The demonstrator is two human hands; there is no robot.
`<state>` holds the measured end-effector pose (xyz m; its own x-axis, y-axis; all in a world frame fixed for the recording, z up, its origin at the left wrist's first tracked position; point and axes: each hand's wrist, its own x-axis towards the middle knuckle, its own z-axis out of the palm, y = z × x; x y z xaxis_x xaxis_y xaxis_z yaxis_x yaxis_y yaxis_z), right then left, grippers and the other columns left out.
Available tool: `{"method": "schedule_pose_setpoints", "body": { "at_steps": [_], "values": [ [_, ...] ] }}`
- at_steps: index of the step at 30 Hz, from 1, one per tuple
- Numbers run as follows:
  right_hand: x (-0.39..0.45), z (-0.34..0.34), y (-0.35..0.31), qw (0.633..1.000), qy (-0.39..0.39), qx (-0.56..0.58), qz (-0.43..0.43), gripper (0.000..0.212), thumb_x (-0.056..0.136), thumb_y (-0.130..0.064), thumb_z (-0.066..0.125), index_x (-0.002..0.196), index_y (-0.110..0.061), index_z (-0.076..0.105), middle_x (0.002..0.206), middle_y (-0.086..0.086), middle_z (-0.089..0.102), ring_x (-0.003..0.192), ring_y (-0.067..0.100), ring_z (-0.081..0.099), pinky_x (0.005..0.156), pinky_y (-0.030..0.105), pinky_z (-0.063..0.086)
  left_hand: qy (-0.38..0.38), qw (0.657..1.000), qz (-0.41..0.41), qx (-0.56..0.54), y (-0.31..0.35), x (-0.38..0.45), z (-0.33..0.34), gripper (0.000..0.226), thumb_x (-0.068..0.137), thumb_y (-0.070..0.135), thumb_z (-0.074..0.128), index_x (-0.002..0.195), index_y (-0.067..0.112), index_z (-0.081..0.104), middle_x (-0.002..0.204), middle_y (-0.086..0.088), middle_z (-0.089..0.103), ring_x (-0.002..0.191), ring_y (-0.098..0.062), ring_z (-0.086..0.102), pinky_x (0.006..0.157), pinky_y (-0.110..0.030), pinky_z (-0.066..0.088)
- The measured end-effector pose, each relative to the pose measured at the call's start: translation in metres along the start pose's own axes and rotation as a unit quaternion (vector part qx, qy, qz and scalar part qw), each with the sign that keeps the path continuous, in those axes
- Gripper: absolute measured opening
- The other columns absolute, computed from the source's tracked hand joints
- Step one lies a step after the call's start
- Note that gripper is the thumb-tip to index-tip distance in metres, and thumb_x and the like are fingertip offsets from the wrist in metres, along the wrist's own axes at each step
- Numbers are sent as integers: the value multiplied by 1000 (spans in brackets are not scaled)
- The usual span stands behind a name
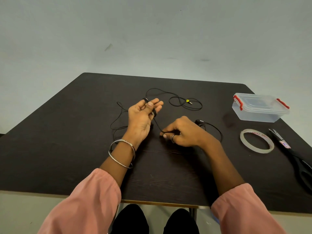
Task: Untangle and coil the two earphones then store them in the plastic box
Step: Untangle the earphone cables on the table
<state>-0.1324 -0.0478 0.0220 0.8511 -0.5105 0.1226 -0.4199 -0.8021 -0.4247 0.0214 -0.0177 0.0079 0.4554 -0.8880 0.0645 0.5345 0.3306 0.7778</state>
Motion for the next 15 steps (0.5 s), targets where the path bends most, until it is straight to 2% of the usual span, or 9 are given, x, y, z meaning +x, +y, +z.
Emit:
{"method": "schedule_pose_setpoints", "body": {
  "at_steps": [4, 7, 9, 12, 15],
  "values": [
    [-2, -5, -1, 999, 33, 33, 0, 16, 89, -11, 62, 99, -10, 75, 68, -20, 65, 66, -7, 62, 66, 17, 49, -24, 996, 27, 80, -2, 0, -1, 21, 96, -4, 46, 88, 9, 60, 94, -13, 68, 83, -23, 71, 81, -29, 59],
    [-5, -10, 0, 994, 84, 62, 19, 12, 88, -16, 65, 94, -11, 75, 62, -1, 69, 55, 8, 63, 57, 20, 49, -69, 977, 52, 196, -9, 1, -3, 15, 97, -5, 44, 99, 1, 57, 99, -16, 65, 80, -16, 71, 76, -25, 59],
    [-6, -14, 4, 984, 137, 104, 41, 10, 87, -17, 68, 91, -12, 75, 57, 3, 66, 46, 9, 58, 50, 19, 47, -118, 955, 62, 263, -11, 0, -4, 19, 97, -6, 43, 114, -5, 53, 99, -15, 65, 76, -7, 69, 72, -20, 57],
    [-8, -21, 8, 951, 214, 213, 72, 7, 87, -13, 69, 86, -10, 75, 60, 5, 66, 47, 6, 55, 47, 20, 44, -215, 907, 76, 354, -15, -4, -2, 22, 98, -5, 41, 116, -9, 54, 90, -6, 65, 68, -4, 64, 67, -18, 51],
    [-11, -28, 13, 888, 301, 334, 93, 8, 88, -8, 66, 91, -4, 72, 64, 0, 66, 52, 4, 55, 47, 16, 43, -264, 877, 48, 399, -19, -9, -1, 26, 102, 4, 36, 123, 4, 51, 85, 2, 63, 57, -6, 53, 60, -22, 45]
  ]
}}
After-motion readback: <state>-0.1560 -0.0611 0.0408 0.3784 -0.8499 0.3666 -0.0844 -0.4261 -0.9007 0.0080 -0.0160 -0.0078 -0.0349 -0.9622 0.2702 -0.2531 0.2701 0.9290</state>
